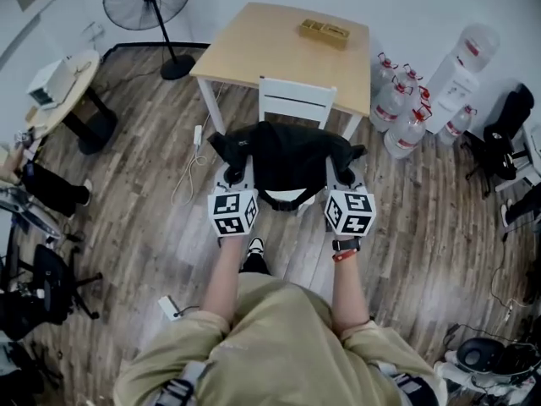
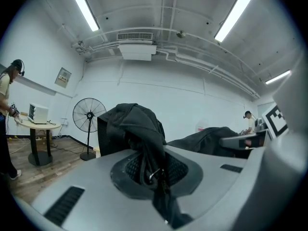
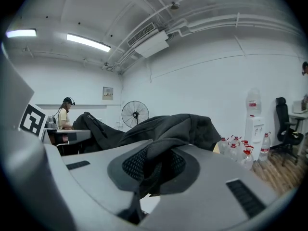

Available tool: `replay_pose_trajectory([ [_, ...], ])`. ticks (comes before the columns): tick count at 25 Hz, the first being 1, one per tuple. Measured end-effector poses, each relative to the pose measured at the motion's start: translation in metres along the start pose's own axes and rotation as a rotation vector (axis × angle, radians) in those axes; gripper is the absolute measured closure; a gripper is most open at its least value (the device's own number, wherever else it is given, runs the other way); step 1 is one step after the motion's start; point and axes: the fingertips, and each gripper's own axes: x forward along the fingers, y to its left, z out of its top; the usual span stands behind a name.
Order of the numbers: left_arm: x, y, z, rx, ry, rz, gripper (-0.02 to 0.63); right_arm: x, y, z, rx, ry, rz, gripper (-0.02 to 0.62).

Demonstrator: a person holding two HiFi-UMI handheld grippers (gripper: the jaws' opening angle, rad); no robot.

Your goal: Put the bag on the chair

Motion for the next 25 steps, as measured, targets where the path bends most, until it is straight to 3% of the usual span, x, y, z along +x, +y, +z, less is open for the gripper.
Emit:
replay_pose_trajectory([
  [8, 0.095, 0.06, 0.001, -0.006, 0.061, -0.038, 0.565, 0.111, -0.002, 0.004, 0.052, 0.042, -0.038, 0.558],
  [13, 0.149, 0.078, 0.001, -0.006, 0.075, -0.102, 0.565, 0.163, -0.014, 0.006, 0.087, 0.043, -0.092, 0.558],
  [21, 0.202, 0.091, -0.015, -0.019, 0.118, -0.158, 0.565, 0.211, -0.026, -0.008, 0.108, 0.079, -0.139, 0.558],
  [25, 0.218, 0.091, -0.023, -0.016, 0.126, -0.159, 0.565, 0.225, -0.038, -0.017, 0.131, 0.094, -0.123, 0.558],
])
